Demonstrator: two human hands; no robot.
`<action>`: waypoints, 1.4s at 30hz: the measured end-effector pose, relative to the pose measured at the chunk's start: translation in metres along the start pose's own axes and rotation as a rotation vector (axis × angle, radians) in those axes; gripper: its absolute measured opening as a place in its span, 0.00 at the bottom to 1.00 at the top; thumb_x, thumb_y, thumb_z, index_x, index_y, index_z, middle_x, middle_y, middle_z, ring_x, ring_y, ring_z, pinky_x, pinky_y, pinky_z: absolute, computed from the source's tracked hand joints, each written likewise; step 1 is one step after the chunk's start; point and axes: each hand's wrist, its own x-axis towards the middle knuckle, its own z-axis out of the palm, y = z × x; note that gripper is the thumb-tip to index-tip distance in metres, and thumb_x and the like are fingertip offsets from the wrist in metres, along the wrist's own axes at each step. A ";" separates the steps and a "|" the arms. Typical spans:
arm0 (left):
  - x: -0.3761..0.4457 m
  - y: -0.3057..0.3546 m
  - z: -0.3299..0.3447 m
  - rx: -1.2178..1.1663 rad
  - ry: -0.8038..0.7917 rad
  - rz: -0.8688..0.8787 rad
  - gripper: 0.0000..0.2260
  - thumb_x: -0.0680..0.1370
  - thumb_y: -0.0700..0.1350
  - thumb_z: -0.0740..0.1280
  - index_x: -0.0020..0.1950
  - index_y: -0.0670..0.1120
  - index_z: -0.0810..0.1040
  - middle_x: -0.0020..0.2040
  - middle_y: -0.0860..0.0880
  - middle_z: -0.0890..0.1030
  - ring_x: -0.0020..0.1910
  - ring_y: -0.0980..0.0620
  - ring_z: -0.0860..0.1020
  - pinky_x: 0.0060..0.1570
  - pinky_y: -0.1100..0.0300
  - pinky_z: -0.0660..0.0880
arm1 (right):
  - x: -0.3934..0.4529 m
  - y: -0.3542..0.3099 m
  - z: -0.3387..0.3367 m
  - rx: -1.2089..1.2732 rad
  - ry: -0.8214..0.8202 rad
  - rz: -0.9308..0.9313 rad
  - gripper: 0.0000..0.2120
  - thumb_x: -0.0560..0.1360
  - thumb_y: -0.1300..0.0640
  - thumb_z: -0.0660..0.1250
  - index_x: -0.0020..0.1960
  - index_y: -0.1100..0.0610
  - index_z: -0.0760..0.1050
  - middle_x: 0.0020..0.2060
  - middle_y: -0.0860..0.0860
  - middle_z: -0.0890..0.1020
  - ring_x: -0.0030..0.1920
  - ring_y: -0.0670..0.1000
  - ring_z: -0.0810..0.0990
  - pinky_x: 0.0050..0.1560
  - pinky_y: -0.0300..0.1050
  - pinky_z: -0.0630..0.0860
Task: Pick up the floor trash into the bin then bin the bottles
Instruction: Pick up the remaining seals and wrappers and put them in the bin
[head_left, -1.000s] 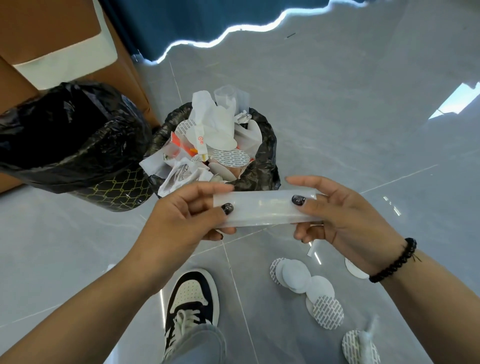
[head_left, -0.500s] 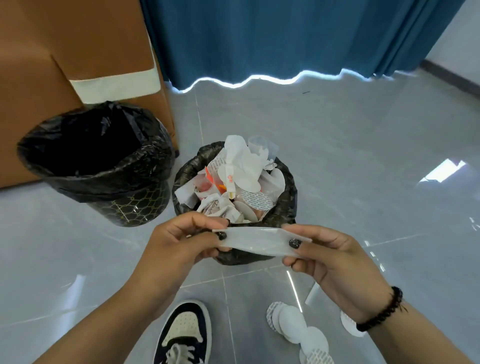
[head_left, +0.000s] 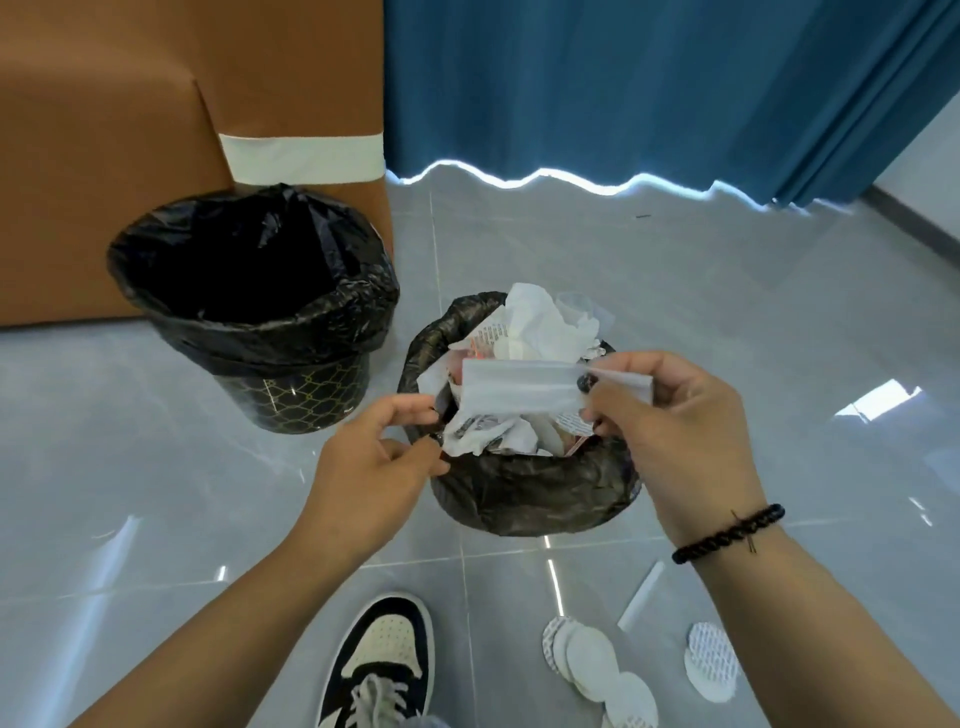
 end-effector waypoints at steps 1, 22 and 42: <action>0.001 -0.005 0.000 0.038 -0.035 0.010 0.15 0.75 0.36 0.68 0.55 0.54 0.78 0.52 0.58 0.81 0.36 0.60 0.83 0.33 0.71 0.75 | 0.004 -0.006 0.003 -0.054 0.012 -0.066 0.05 0.69 0.67 0.72 0.41 0.57 0.81 0.30 0.53 0.83 0.29 0.48 0.79 0.34 0.38 0.78; -0.018 -0.040 0.009 0.653 -0.225 0.563 0.23 0.73 0.43 0.62 0.69 0.51 0.72 0.68 0.56 0.73 0.53 0.52 0.81 0.48 0.57 0.80 | 0.040 -0.012 0.068 -0.843 -0.326 -0.356 0.15 0.71 0.68 0.63 0.38 0.52 0.82 0.39 0.46 0.83 0.34 0.44 0.77 0.35 0.28 0.75; -0.022 -0.051 0.014 0.637 -0.139 0.583 0.22 0.73 0.42 0.64 0.68 0.49 0.74 0.67 0.54 0.75 0.63 0.56 0.74 0.58 0.66 0.69 | 0.046 0.018 0.074 -0.998 -0.551 -0.337 0.21 0.73 0.60 0.64 0.65 0.49 0.72 0.62 0.53 0.75 0.59 0.53 0.75 0.59 0.48 0.75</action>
